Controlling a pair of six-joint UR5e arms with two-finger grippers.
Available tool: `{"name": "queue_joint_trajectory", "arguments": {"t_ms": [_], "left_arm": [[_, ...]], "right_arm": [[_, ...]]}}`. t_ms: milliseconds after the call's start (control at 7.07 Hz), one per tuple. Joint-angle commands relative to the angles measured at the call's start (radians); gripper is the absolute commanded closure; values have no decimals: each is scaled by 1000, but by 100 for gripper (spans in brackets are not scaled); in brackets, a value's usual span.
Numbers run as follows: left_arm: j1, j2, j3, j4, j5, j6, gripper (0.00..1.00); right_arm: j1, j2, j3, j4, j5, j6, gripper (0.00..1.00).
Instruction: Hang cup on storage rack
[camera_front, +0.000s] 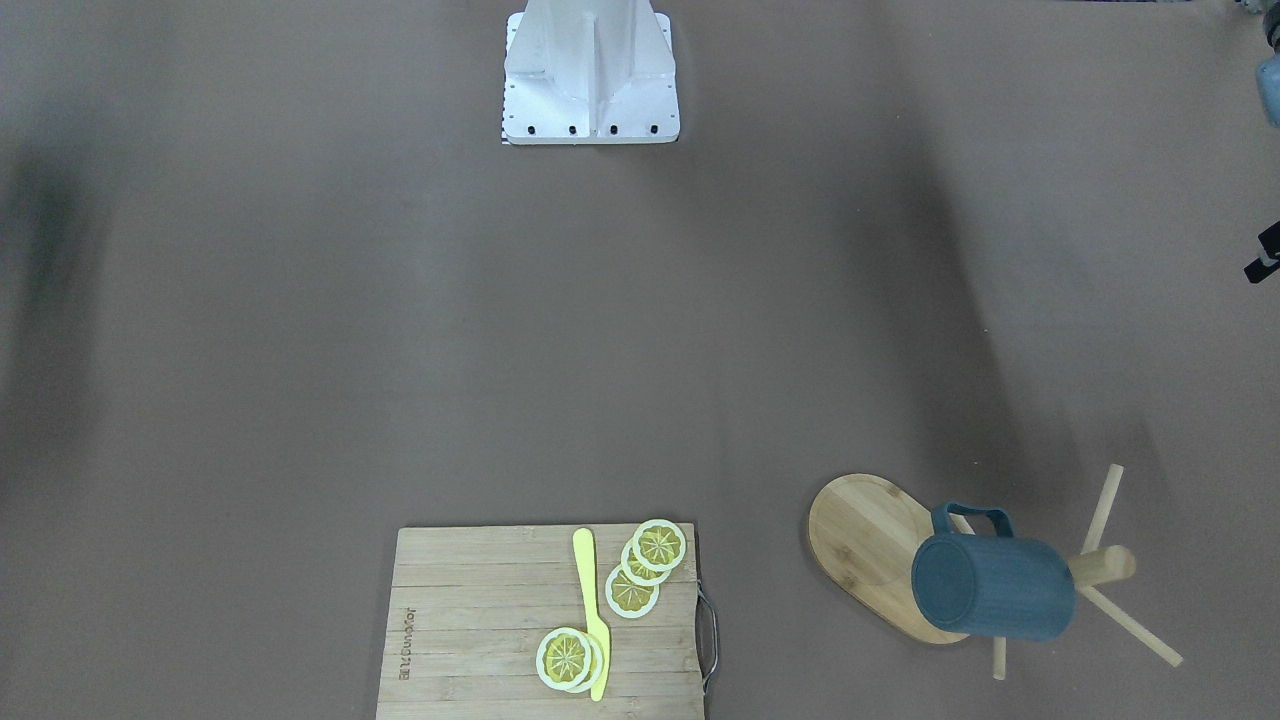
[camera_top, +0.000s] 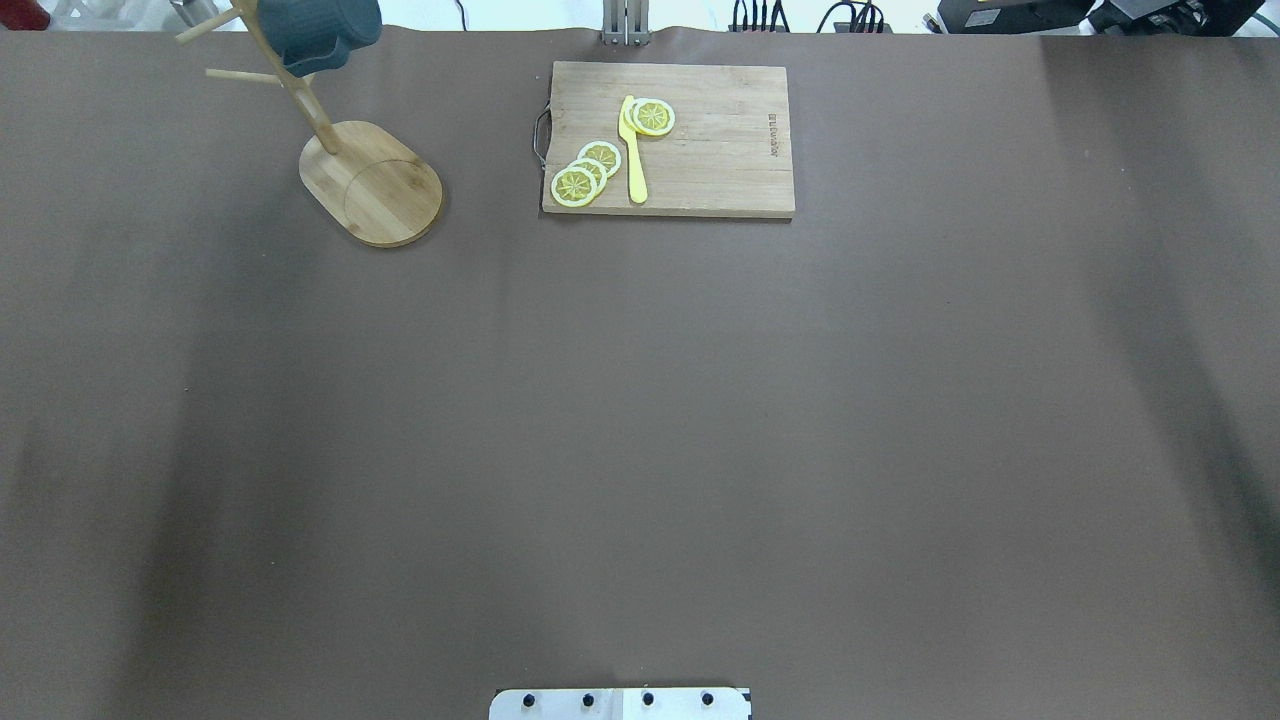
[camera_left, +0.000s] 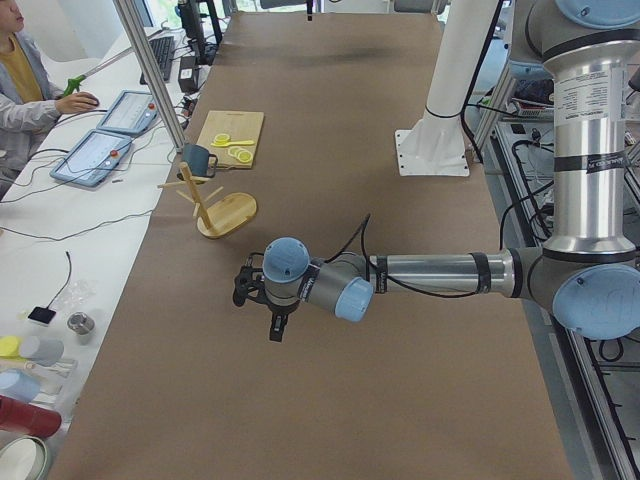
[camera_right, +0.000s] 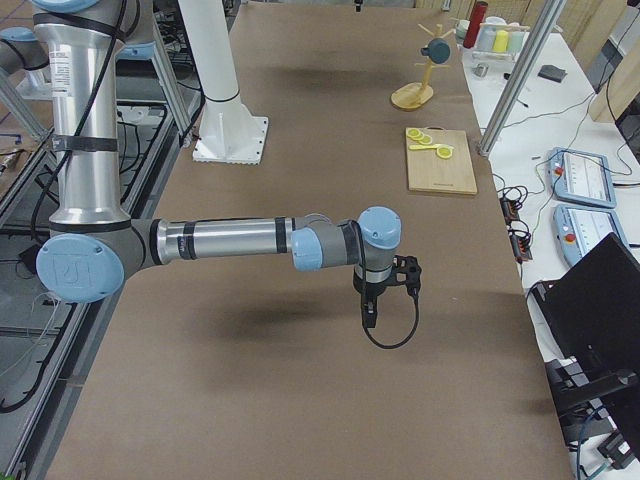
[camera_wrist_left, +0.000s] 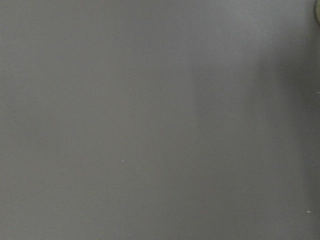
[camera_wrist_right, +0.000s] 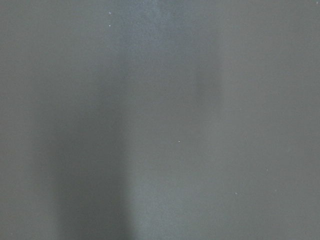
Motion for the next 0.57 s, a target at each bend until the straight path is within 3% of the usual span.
{"name": "queue_joint_trajectory", "arguments": {"t_ms": [0,424], "left_arm": [[-11,4,-45,185,44,142,3],[-12,-21,-61,355,81,161,3]], "right_arm": [[5,-25,0,2,-11,-33,0],[23,-26,-31,-36,-11,-138,0]]}}
